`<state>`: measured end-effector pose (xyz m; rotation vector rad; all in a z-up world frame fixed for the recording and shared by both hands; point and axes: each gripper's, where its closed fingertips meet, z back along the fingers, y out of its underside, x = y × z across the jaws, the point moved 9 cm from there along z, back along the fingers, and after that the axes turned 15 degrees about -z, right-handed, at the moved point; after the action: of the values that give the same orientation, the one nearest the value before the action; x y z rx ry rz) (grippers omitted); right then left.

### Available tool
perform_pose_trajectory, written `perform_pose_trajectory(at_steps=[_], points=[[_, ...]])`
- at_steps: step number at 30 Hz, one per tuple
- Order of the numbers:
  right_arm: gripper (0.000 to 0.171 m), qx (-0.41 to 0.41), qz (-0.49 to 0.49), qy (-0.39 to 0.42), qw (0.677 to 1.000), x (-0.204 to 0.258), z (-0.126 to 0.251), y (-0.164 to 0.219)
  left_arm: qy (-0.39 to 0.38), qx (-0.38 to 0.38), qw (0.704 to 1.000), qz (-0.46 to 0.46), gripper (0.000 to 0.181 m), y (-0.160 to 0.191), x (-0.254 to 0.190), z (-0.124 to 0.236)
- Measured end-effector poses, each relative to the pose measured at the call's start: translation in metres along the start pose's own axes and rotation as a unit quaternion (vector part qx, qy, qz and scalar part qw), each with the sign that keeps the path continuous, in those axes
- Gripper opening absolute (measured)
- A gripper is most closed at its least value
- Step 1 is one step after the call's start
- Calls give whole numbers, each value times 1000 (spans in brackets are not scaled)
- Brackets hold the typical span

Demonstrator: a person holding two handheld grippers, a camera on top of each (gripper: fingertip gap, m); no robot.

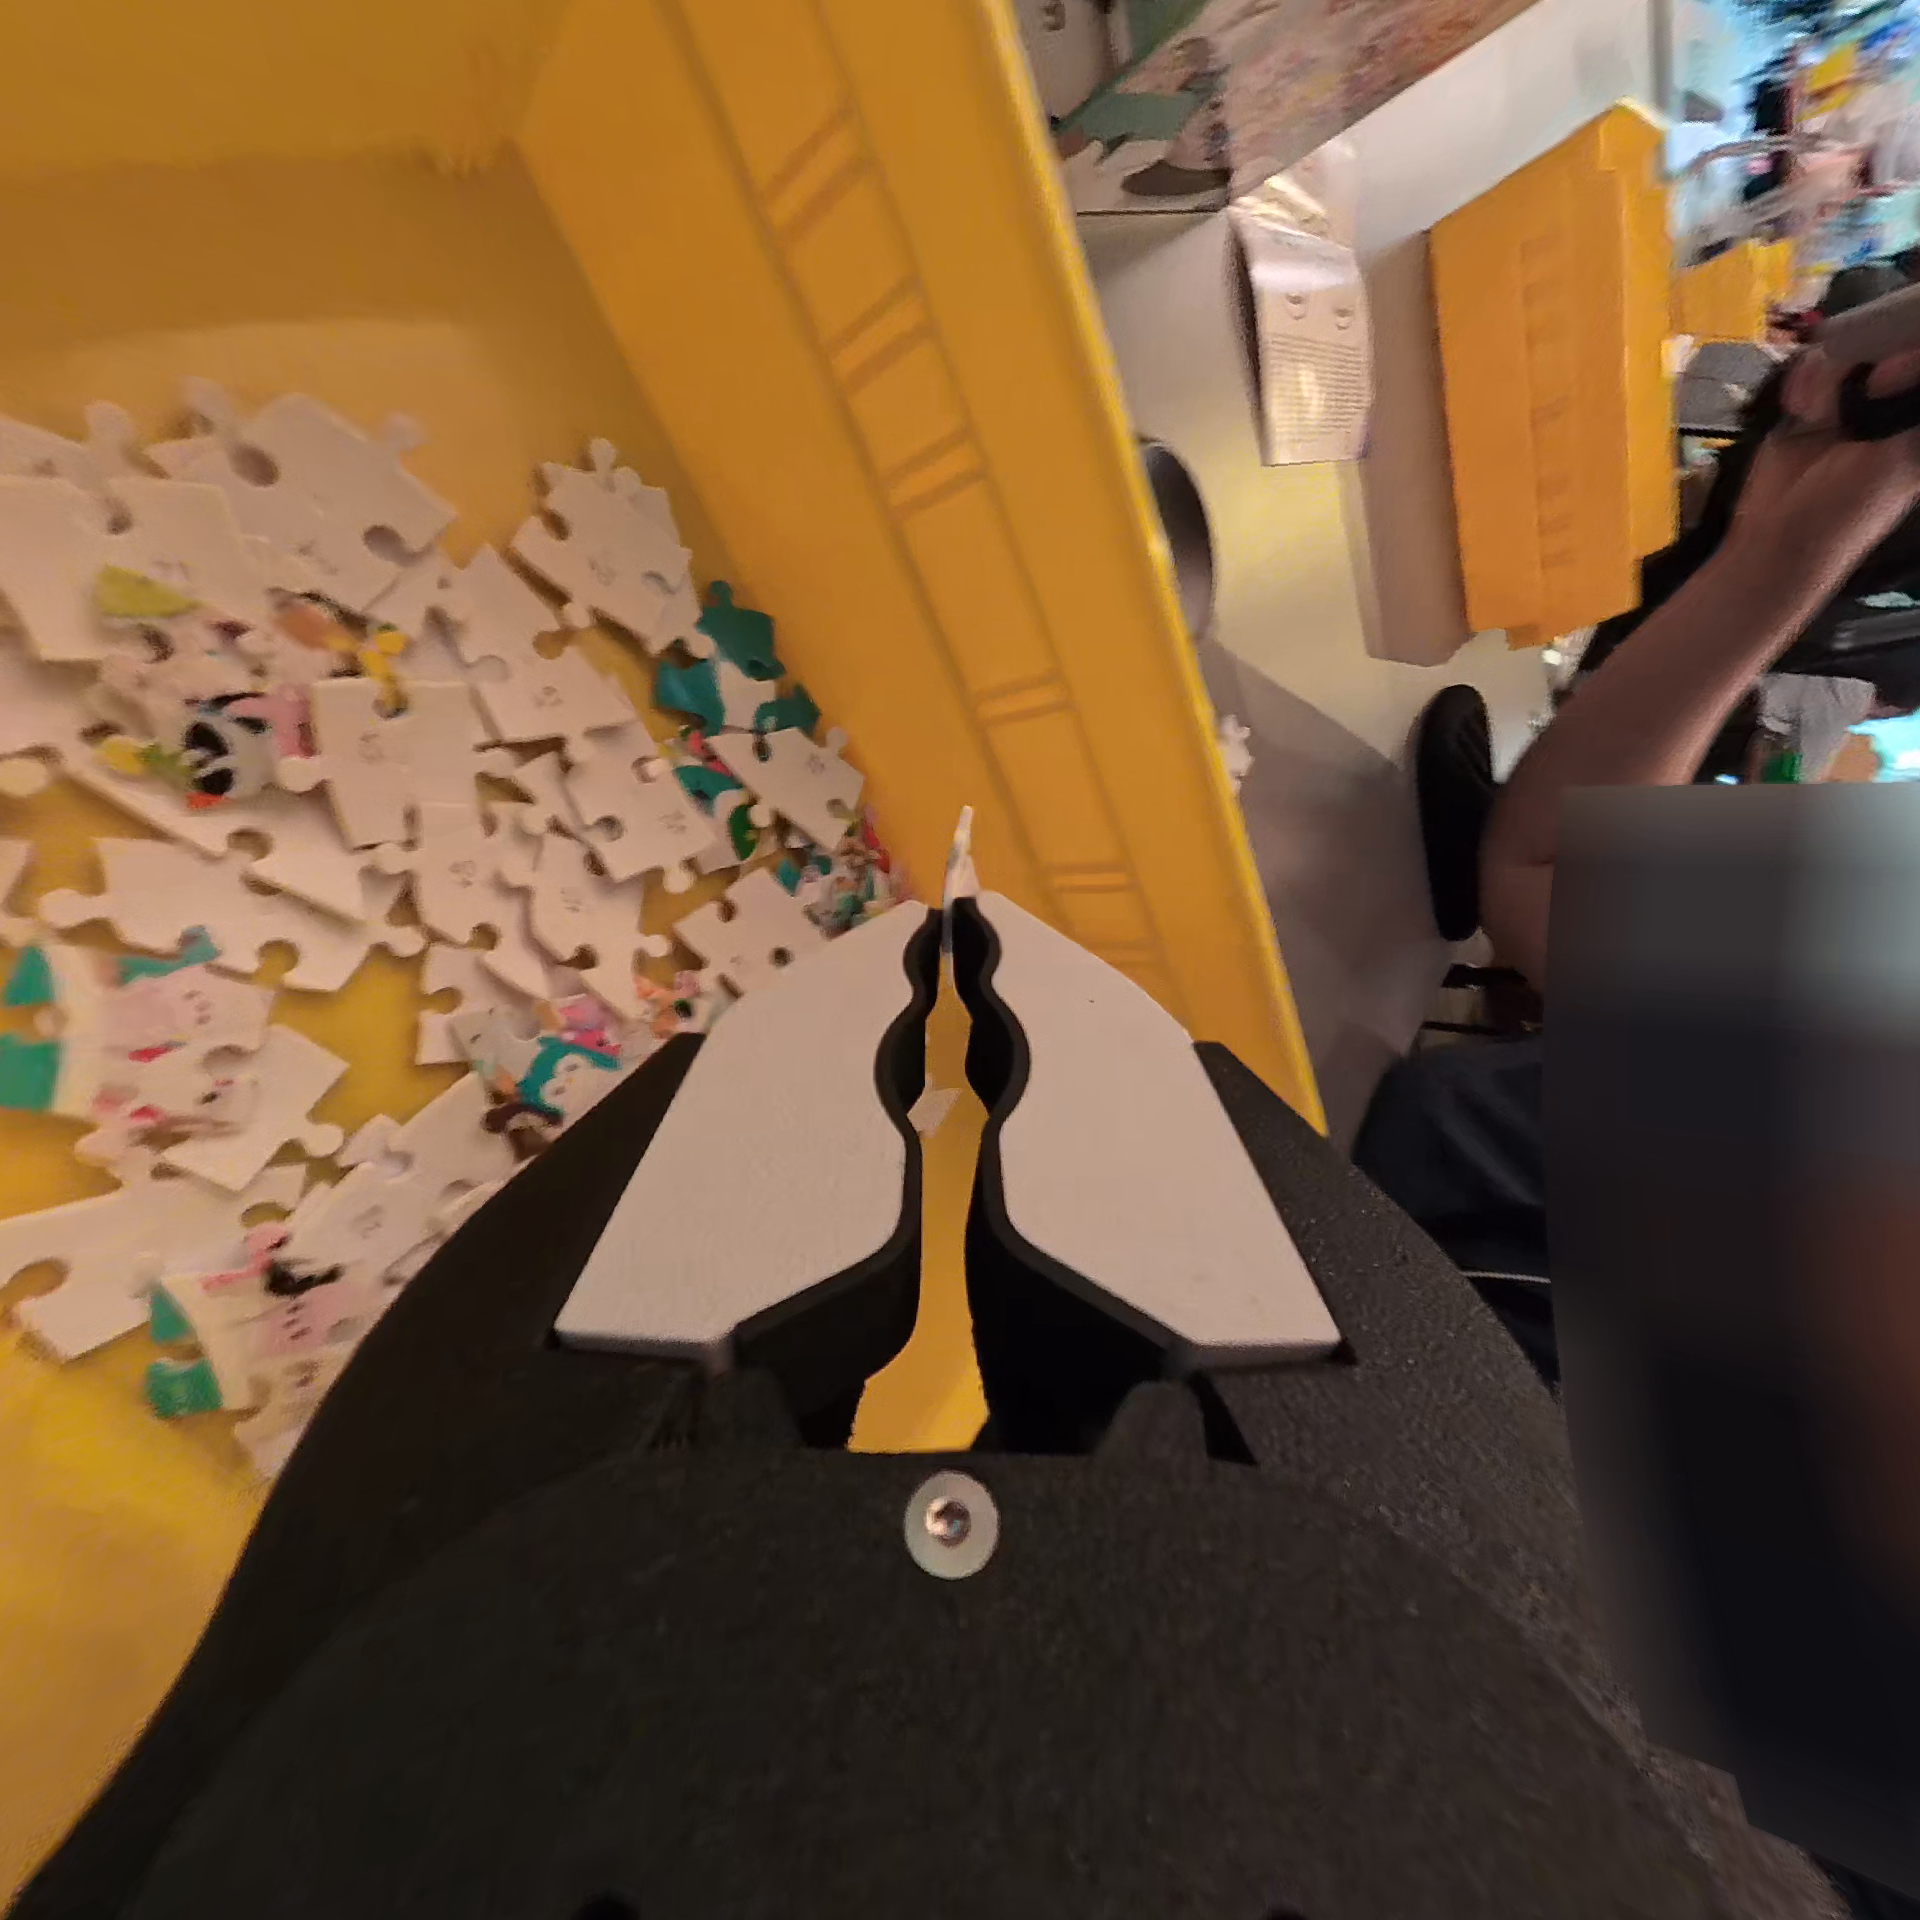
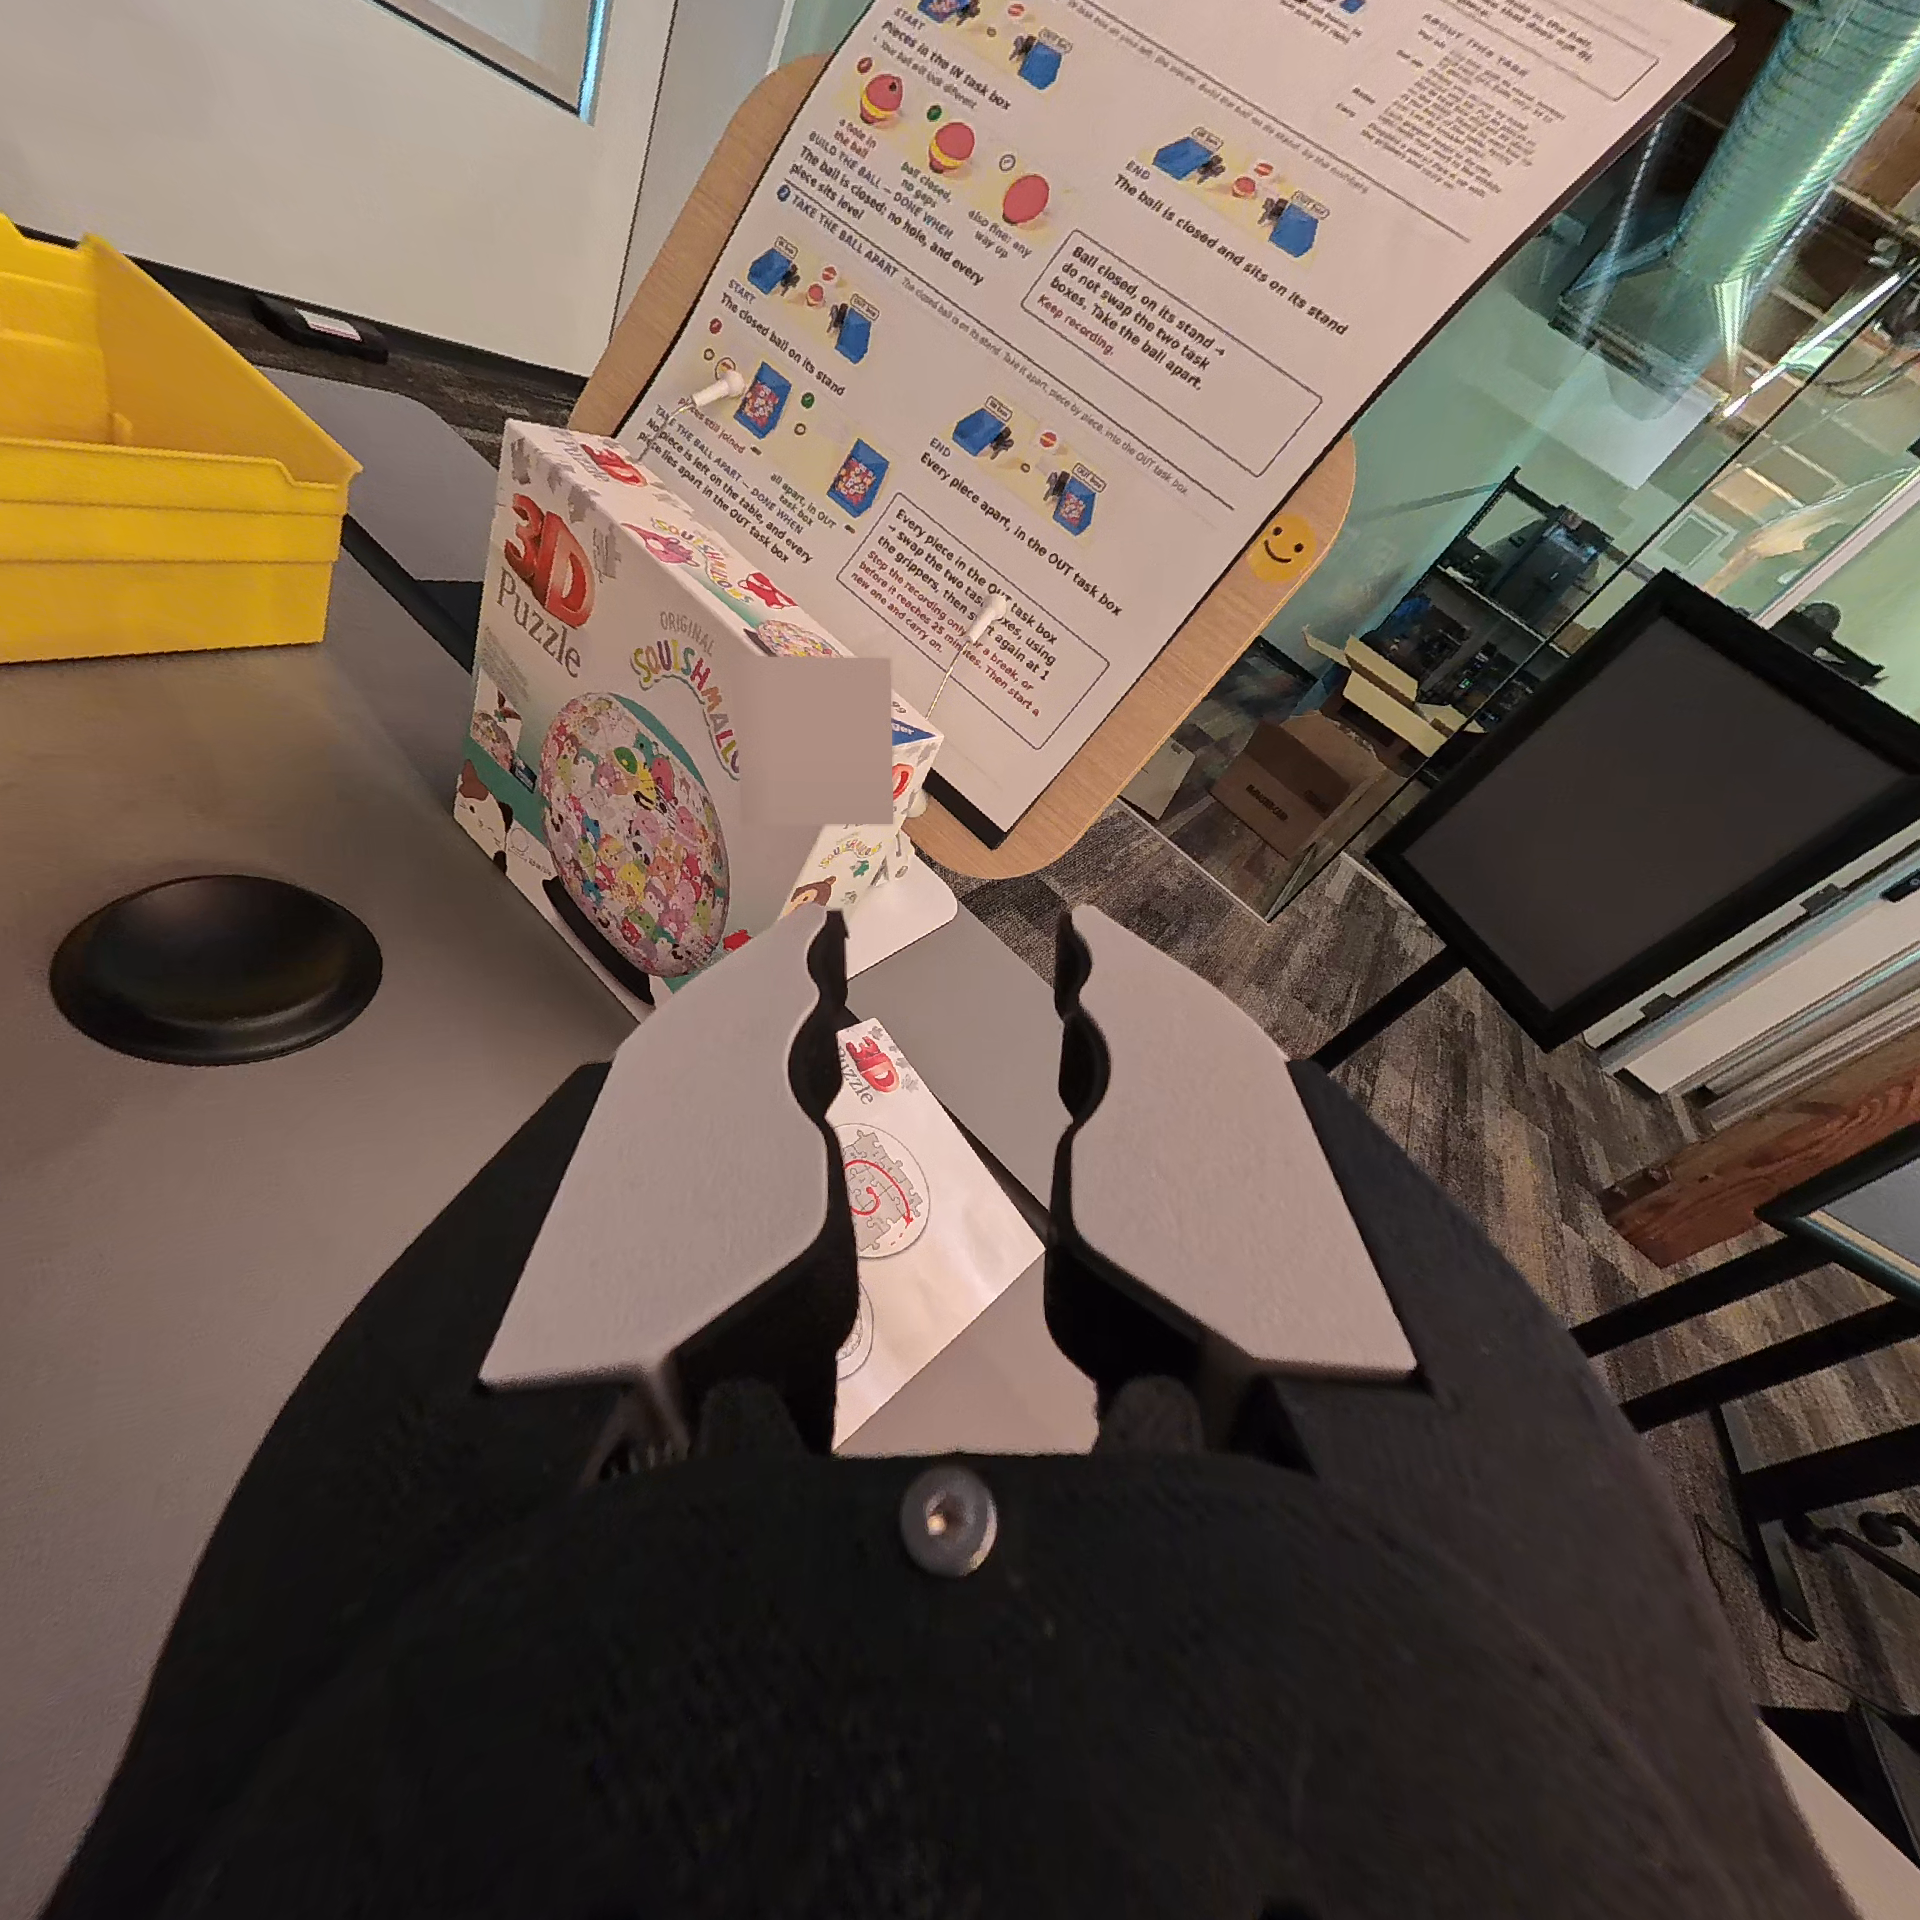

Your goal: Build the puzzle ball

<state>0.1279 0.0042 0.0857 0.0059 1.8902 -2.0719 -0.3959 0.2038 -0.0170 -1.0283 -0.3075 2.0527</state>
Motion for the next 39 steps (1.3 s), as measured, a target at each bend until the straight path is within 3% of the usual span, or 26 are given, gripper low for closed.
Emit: perform_pose_trajectory(at_steps=[3,7,10,16,18,20,26,34,39], points=[[39,3,0,-1,1000,0,-1,1,-55,4,998,25,2,-1,13,-2],[39,6,2,0,1000,1,-3,2,-122,-66,986,89,2,-14,32,-9],[39,7,2,-1,1000,1,-3,3,-197,-55,974,100,2,-16,45,-18],[39,12,3,0,1000,1,-5,5,-249,-75,960,106,3,-18,52,-17],[39,13,3,0,1000,1,-5,6,-266,-60,957,101,24,-16,53,-13],[39,13,3,1,1000,0,-5,6,-265,-39,959,88,25,-15,47,-8],[39,12,4,2,1000,0,-5,6,-163,45,985,-40,19,-12,8,-11],[39,11,4,2,1000,0,-4,5,-185,208,950,-141,22,-3,-1,-52],[39,10,3,3,1000,-1,-3,5,-228,221,936,-151,19,-3,11,-57]])
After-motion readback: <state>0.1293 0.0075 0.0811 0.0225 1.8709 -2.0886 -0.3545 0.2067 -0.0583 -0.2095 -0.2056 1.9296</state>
